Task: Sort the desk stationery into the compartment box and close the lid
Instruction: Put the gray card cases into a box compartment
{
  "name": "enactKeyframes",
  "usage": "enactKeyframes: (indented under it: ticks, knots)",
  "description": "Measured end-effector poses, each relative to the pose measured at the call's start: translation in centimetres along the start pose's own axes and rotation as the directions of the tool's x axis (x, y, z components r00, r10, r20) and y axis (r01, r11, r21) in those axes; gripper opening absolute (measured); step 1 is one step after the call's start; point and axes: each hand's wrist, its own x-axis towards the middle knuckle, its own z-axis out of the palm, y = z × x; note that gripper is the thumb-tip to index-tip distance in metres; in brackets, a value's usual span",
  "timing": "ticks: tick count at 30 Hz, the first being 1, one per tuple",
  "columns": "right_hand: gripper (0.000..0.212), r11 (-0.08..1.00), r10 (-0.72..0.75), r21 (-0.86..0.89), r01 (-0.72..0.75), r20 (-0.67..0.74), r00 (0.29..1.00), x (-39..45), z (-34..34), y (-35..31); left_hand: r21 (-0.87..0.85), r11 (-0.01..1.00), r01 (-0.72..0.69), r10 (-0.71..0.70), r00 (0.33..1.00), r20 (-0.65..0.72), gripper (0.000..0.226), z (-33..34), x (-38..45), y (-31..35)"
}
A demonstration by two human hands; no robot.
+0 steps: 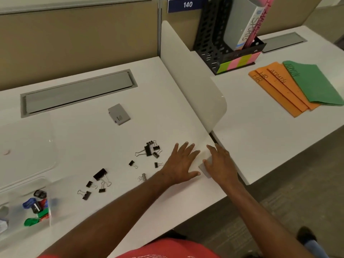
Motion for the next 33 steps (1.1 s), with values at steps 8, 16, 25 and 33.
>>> enactKeyframes:
  ticks: [8, 16, 25, 33]
  knots:
    - [0.065, 0.99, 0.086, 0.106, -0.095, 0.086, 0.993, 0.0, 0.2, -0.2, 0.017, 1.0, -0.011, 0.01, 0.999, 0.045, 0.079, 1.8, -0.3, 1.8]
    - [0.025, 0.894, 0.056, 0.43, -0.127, 0.175, 0.983, 3.4, -1.1, -2.1, -0.334, 0.938, 0.098, -0.115, 0.993, -0.034, 0.09, 0.9, -1.6, 1.3]
    - [0.021, 0.854, -0.281, 0.513, 0.087, 0.313, 0.907, 6.7, -3.1, -10.2, -0.861, 0.377, 0.342, -0.625, 0.78, 0.036, 0.045, -1.9, -4.3, -2.2]
    - [0.01, 0.888, -0.388, 0.313, 0.338, 0.111, 0.915, 12.0, -0.5, -20.6, -0.945, 0.15, 0.289, -0.854, 0.52, 0.024, 0.027, -5.6, -10.0, -8.8]
